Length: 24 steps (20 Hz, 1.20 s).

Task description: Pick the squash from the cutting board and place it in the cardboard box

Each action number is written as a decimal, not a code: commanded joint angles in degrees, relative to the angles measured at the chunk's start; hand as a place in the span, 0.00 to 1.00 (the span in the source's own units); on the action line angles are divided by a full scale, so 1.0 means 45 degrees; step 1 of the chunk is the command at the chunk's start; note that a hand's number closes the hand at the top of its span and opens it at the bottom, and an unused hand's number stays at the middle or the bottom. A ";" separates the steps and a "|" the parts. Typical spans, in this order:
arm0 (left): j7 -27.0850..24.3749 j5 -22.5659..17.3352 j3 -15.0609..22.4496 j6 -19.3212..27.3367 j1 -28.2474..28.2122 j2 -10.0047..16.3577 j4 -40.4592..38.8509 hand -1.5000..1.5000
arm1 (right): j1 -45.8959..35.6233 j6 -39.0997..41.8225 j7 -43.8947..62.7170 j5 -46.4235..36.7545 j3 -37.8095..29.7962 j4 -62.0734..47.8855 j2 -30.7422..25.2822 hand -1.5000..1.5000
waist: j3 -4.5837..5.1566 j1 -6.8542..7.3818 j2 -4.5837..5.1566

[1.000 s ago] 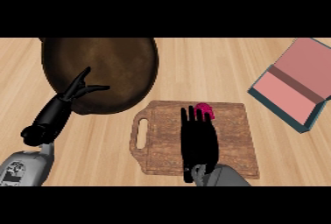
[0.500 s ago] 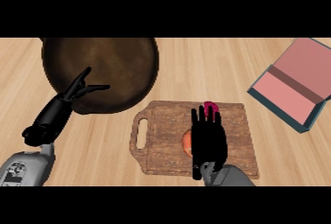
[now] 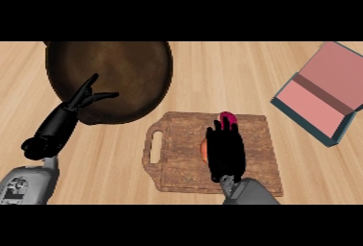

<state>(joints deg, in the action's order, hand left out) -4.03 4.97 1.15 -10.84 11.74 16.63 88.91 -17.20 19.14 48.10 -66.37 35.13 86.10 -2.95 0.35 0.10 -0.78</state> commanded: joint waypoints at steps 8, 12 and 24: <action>-0.0274 0.0493 -0.0417 -0.0085 0.0773 -0.0291 -0.0869 0.50 | -0.1046 -0.1041 -0.2147 -0.1221 0.0071 -0.0508 0.0135 1.00 | -0.0077 -0.0037 0.0195; -0.0484 0.0612 0.0114 0.0000 -0.0616 -0.0504 0.0297 0.50 | -0.1815 -0.2251 -0.6152 0.1159 -0.0979 -0.1284 -0.0505 1.00 | -0.0093 0.0295 0.0295; 0.0320 0.0214 -0.0670 -0.0561 0.0601 -0.0155 -0.0392 0.50 | -0.4055 -0.1576 -0.7627 0.1650 -0.3802 0.1135 -0.1691 1.00 | -0.0078 -0.0122 0.0160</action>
<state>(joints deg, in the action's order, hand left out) -3.21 6.62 -0.60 -12.34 12.48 15.20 89.10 -34.43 12.30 13.54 -59.79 23.10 87.38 -8.76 0.01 0.01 -0.05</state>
